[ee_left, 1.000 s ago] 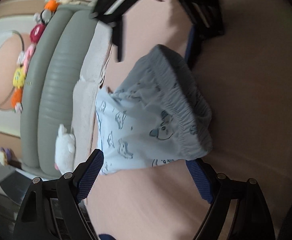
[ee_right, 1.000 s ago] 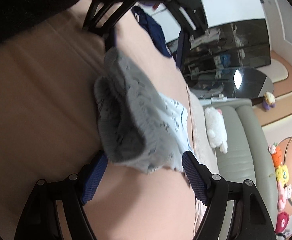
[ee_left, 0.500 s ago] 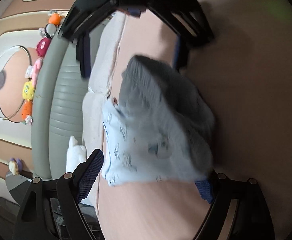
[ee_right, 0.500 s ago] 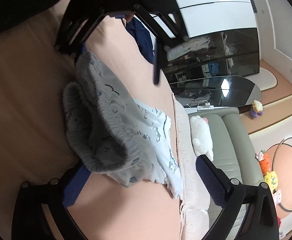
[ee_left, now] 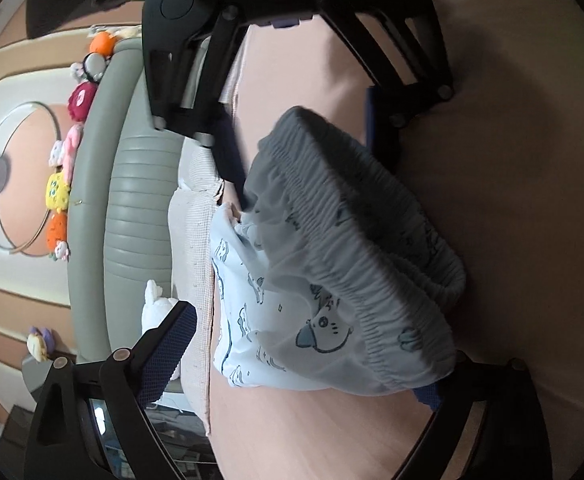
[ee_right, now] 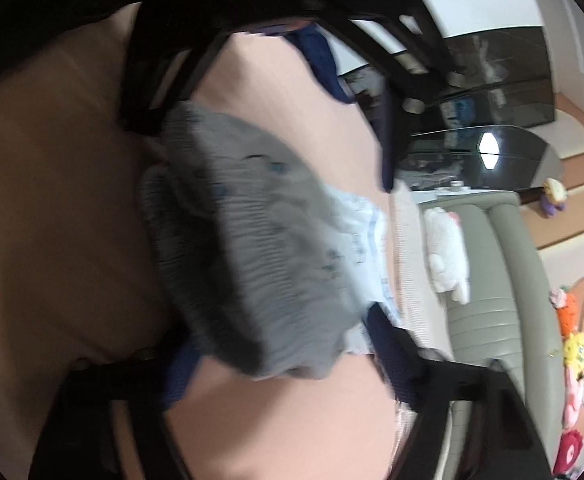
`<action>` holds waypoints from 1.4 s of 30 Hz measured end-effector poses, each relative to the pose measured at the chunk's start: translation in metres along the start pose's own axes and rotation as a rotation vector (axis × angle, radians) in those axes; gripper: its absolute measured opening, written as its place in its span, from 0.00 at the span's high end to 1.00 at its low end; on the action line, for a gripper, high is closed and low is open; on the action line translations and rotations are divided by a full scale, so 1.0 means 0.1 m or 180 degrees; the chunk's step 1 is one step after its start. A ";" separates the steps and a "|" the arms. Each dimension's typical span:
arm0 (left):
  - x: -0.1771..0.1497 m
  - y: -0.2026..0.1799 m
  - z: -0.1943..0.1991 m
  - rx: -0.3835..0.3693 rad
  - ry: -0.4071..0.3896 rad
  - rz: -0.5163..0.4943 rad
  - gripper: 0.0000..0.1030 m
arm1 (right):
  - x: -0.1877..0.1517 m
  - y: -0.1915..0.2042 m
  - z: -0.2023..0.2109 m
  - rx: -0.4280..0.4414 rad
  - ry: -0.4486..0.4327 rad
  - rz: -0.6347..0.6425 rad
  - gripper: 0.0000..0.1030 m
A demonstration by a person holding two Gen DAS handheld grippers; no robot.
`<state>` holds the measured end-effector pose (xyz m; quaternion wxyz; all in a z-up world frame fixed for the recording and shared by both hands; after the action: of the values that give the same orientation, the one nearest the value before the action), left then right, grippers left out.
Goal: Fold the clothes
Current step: 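Grasp the shorts waistband with both grippers side by side, then lift the waistband with both grippers and fold it over toward the leg hems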
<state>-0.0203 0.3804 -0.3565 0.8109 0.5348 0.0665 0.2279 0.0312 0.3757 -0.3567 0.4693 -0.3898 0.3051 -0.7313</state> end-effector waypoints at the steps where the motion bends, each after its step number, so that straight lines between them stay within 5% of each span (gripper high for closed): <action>1: 0.02 -0.02 0.00 -0.0013 0.0007 -0.0055 0.09 | 0.00 0.05 0.01 0.0007 0.0012 0.0039 0.50; 4: 0.02 -0.03 -0.04 -0.0055 0.0063 -0.0161 0.09 | 0.00 0.15 0.03 0.0029 0.0082 0.0099 0.60; 10: 0.07 -0.09 -0.04 -0.0045 0.0189 -0.0249 0.13 | -0.02 0.16 0.02 0.0076 0.0193 -0.0113 0.64; 18: 0.08 -0.22 0.01 -0.0195 0.0207 -0.0160 0.38 | 0.02 0.17 0.00 0.0013 0.0241 -0.0203 0.67; 19: 0.08 -0.23 0.02 -0.0253 0.0209 -0.0100 0.52 | 0.02 0.16 -0.01 0.0013 0.0236 -0.0219 0.67; 20: 0.07 -0.27 0.02 -0.0467 0.0240 0.0056 0.83 | 0.03 0.16 -0.01 0.0014 0.0234 -0.0223 0.67; 21: 0.06 -0.30 0.02 -0.0678 0.0299 0.0333 0.89 | 0.03 0.16 -0.01 0.0016 0.0234 -0.0228 0.67; 24: 0.05 -0.23 -0.02 -0.0727 0.0405 0.0808 0.90 | 0.05 0.14 -0.03 0.0070 0.0251 -0.0271 0.68; 31: 0.08 -0.18 0.03 -0.0830 0.0428 0.0861 0.91 | 0.00 -0.01 0.01 0.0415 0.0347 -0.0335 0.76; 42: 0.33 -0.03 0.39 -0.0756 0.0372 0.0867 0.91 | 0.10 -0.19 0.29 0.0428 0.0418 -0.0180 0.76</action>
<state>0.0237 0.3610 -0.3377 0.8248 0.4253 0.0131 0.3725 0.0443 0.3711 -0.3233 0.4526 -0.3171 0.2743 -0.7870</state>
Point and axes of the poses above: each gripper's, at about its wrist camera, not at the fingertips, and z roughly against the way its jaws point, y to its left, x to its top, the point moved 8 cm from there along -z, roughly the way its jaws point, and after that the axes turned 8 degrees about -y, right-handed, at the moved point
